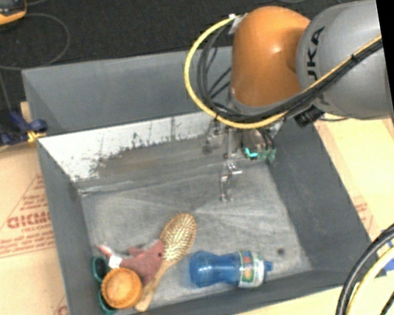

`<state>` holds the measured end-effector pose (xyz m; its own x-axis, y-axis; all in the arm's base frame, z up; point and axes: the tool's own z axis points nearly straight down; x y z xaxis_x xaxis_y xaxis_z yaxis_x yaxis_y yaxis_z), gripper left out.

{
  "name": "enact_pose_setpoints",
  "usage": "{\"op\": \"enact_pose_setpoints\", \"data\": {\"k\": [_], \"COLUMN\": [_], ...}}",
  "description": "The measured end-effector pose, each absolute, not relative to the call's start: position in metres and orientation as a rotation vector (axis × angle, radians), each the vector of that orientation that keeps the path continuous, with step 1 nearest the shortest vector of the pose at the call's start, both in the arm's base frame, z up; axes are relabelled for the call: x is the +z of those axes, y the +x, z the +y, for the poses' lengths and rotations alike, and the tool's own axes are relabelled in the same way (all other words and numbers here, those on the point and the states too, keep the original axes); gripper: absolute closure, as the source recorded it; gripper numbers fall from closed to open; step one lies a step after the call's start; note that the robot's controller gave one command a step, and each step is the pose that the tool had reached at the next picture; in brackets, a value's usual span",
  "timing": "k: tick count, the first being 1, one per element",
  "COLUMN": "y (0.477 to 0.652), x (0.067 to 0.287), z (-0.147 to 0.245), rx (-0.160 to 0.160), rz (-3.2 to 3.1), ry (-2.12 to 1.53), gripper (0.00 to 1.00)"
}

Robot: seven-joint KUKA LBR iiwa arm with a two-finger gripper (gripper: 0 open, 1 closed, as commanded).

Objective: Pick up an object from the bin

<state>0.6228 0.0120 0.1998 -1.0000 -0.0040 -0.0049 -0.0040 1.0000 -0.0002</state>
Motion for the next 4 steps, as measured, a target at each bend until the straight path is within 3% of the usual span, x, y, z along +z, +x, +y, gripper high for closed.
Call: {"op": "enact_pose_setpoints", "data": {"k": [1, 2, 3, 4], "y": [0.612, 0.650, 0.650, 0.569], "x": [0.157, 0.078, 0.078, 0.233], "z": [0.052, 0.064, 0.064, 0.027], "rx": [-0.003, 0.004, 0.004, -0.003], "rz": [3.129, 3.122, 3.122, 2.975], "ry": [-0.026, -0.487, -0.486, -0.991], "gripper": [0.00, 1.00, 1.00, 1.00]}}
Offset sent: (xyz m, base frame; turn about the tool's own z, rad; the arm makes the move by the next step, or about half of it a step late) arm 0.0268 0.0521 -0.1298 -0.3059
